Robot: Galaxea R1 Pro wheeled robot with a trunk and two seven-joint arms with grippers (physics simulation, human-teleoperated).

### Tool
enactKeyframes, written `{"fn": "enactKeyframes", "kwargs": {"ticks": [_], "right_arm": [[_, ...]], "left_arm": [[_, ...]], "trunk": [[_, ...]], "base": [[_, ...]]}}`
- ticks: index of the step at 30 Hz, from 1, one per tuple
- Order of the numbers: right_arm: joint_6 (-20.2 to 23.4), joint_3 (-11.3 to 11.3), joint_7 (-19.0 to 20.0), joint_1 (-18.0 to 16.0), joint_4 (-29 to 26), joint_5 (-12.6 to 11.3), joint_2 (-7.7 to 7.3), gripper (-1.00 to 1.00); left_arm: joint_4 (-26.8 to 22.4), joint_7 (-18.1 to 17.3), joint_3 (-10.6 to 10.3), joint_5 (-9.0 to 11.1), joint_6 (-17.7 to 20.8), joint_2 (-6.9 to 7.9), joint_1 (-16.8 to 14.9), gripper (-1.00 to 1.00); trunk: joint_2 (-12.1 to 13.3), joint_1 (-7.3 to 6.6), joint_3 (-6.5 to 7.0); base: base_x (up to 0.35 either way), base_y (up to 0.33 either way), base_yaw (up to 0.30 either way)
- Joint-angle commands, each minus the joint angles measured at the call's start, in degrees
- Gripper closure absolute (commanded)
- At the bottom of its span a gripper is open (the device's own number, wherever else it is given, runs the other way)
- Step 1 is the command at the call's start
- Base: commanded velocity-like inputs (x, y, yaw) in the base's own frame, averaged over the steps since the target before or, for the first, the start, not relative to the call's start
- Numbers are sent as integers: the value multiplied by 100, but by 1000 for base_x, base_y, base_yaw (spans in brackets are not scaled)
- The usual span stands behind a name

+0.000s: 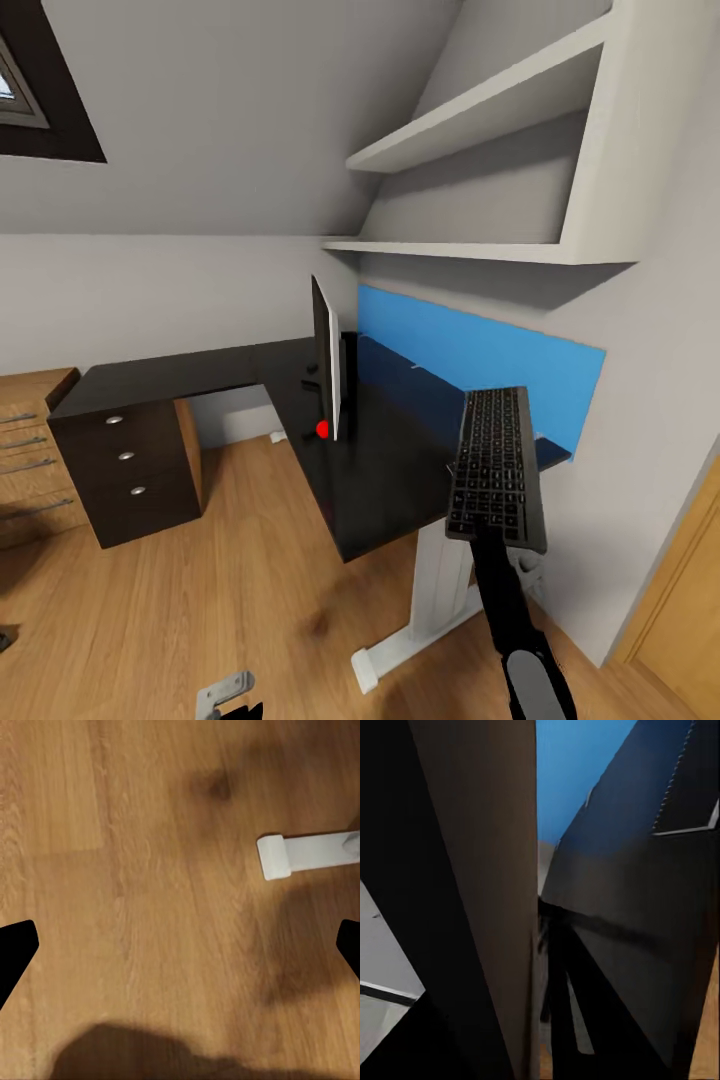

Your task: In the bedroom, organize the workspace by keeping the computer under the desk, ensuring the monitor is on the desk, placing the keyboard on the desk next to the monitor, placing the mouse on the desk next to the keyboard, moving the folder from the swivel chair onto the desk next to the mouse, stacking the notebook on top of the folder with the pen on top of the notebook, and positioning the swivel chair next to the desk.

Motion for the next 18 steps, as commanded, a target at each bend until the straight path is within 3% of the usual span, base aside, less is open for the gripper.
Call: {"fn": "enactKeyframes", "kwargs": {"ticks": [1,3,6,10,12,17,18], "right_arm": [[-7,10,64,103,-22,-61,3,100],[-9,21,67,268,-64,-66,3,100],[-11,31,205,778,-271,-108,2,100],[-1,33,713,1314,-307,-123,-25,100],[-2,25,1269,1531,-199,-110,-43,100],[5,11,2111,1686,85,-105,-94,100],[-3,8,2444,1764,224,-90,-139,100]], "left_arm": [[-10,54,-28,59,15,8,-2,-100],[-10,57,-28,58,15,8,-2,-100],[-10,61,-21,58,15,14,-3,-100],[-10,54,-19,64,15,46,-2,-100],[-10,54,-18,65,15,50,-2,-100],[-10,60,-18,64,15,51,-1,-100],[-10,67,-20,59,15,48,-2,-100]], "trunk": [[-3,0,-5],[-3,0,-5],[-3,0,-5],[-3,0,-5],[-3,0,-5],[-3,0,-5],[-3,0,-5]], "base": [[0,0,0],[0,0,0],[0,0,0],[0,0,0],[0,0,0],[0,0,0],[0,0,0]]}}
